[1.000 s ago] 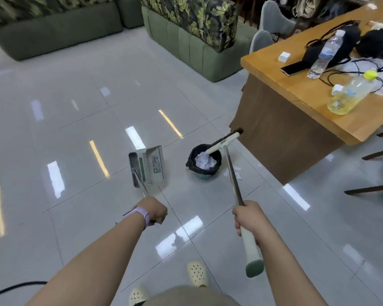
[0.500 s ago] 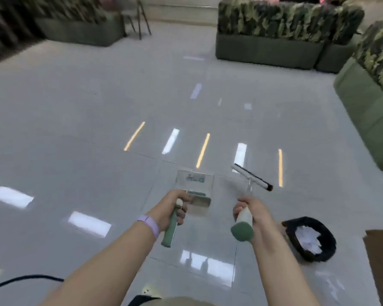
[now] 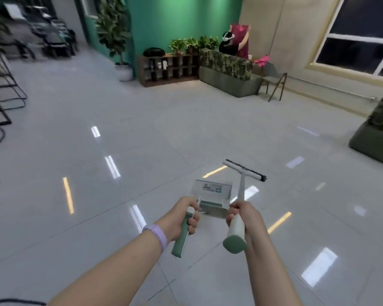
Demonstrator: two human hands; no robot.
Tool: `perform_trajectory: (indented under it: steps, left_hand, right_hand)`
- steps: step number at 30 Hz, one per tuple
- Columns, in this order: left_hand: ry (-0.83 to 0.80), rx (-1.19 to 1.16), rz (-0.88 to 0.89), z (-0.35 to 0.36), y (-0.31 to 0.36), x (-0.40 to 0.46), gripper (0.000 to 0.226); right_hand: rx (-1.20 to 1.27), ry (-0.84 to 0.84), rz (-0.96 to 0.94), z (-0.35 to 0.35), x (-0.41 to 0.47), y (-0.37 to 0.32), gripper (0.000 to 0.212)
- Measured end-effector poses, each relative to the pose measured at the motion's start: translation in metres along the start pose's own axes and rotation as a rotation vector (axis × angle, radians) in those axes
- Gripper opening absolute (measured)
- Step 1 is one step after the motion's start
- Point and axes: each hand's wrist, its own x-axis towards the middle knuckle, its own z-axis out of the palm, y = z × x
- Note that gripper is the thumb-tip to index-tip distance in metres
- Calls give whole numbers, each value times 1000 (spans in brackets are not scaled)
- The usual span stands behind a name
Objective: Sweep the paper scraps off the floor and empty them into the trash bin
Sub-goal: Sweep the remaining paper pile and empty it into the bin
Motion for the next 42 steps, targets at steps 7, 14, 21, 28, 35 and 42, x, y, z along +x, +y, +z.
perform_trajectory:
  steps: [7,14,21,28,35,42]
  left_hand:
    - [126,-84,229,-64,110,17,10]
    - [241,-260,423,-106,241,67,16]
    - [337,-386,642,-151,413,83,22]
    - [466,-326,853,-227,588,64,23]
    - [516,-193,1061,-342,765,27,19]
    - [493,29,1226,-451,940,-16,5]
  right_hand:
    - [-314,-206,-77,135,54,-32,17]
    - [-527,-491,-120,252,161,-83,21]
    - [-674,-757,-166,431,241,-167,23]
    - [-658,-952,-79,647,270,-220,22]
    - [-538,-1131,-87,878,249,-238,19]
    - [-477,-1222,-194,1101,240,-252,19]
